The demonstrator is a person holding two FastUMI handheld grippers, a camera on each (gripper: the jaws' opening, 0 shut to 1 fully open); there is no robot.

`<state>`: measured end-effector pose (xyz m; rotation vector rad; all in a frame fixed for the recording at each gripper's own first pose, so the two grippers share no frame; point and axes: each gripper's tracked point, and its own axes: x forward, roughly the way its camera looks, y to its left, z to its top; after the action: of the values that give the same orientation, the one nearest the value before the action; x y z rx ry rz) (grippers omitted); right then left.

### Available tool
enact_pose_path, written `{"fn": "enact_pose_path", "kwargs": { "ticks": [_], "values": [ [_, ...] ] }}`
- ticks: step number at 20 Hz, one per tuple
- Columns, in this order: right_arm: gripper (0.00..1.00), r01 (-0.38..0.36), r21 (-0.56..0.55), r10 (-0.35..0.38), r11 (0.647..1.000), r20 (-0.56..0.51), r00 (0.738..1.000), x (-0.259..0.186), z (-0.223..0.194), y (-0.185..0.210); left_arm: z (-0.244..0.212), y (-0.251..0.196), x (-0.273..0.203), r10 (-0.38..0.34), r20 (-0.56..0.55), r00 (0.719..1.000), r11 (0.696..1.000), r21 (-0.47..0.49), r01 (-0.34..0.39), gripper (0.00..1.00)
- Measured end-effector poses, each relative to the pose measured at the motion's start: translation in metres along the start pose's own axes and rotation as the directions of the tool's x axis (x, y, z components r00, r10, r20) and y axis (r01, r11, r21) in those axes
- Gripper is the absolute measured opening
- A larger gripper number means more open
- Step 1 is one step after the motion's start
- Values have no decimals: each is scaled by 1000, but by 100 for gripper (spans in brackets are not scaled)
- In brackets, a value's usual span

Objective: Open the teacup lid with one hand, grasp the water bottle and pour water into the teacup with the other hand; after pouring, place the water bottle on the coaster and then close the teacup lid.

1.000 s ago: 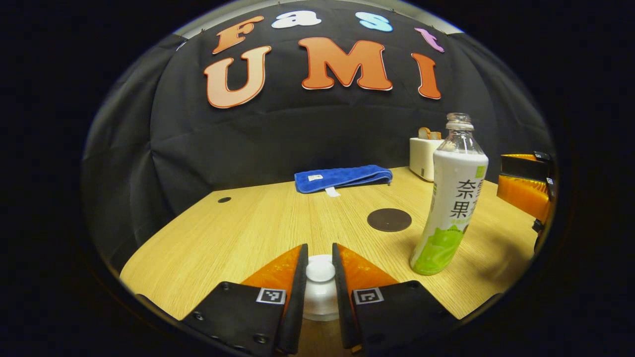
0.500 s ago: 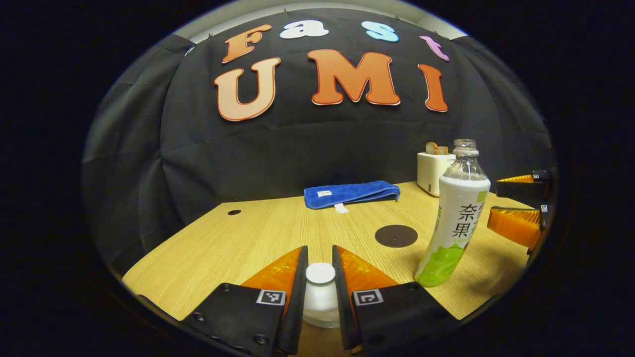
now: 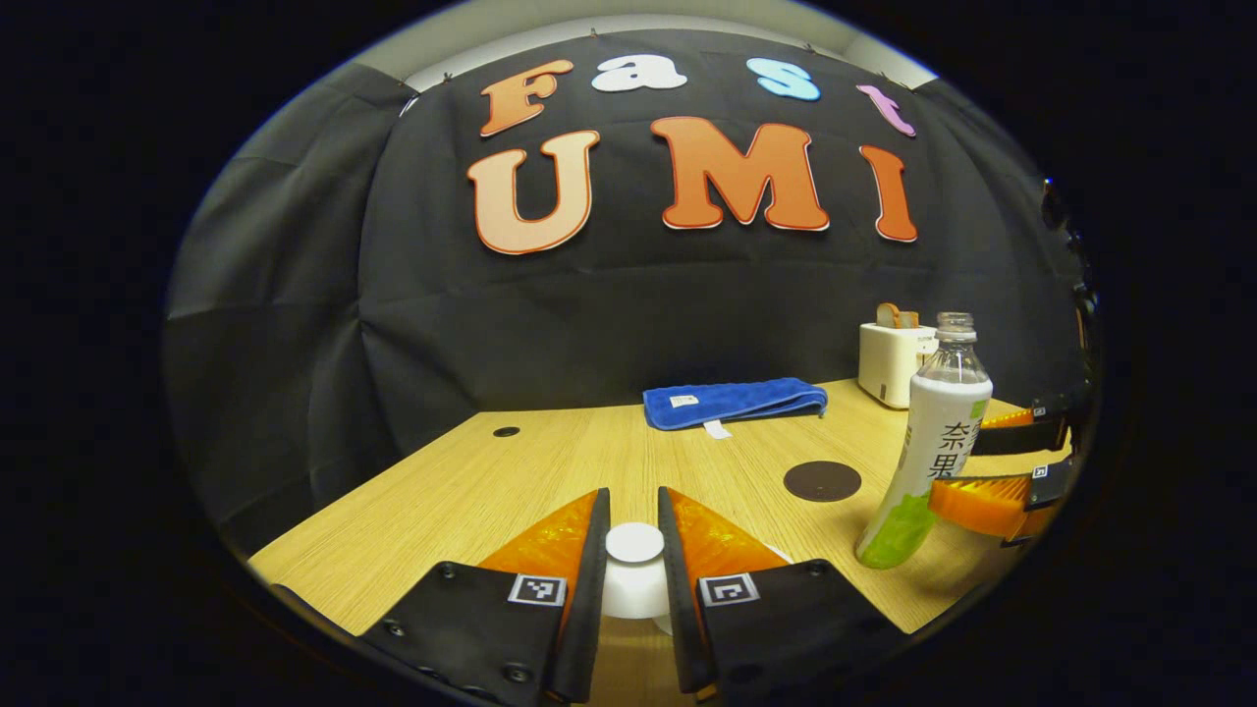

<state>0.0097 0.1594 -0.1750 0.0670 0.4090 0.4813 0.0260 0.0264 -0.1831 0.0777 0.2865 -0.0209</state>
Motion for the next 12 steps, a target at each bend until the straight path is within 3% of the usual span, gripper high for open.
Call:
{"fn": "enact_pose_path", "kwargs": {
  "ticks": [4,7,10,12],
  "values": [
    [83,-5,32,6,999,-47,999,16,-14,5,-7,24,-7,34,-7,999,999,-11,-34,35],
    [67,-16,46,19,999,-58,998,23,-15,12,-15,33,-10,49,-15,999,999,-22,-49,35],
    [65,-13,27,15,1000,-65,998,24,-11,14,-19,42,-13,57,-22,998,998,-30,-58,32],
    [64,3,-30,-5,1000,-71,997,23,-6,12,-20,49,-14,61,-24,998,997,-36,-62,35]
  ]
}}
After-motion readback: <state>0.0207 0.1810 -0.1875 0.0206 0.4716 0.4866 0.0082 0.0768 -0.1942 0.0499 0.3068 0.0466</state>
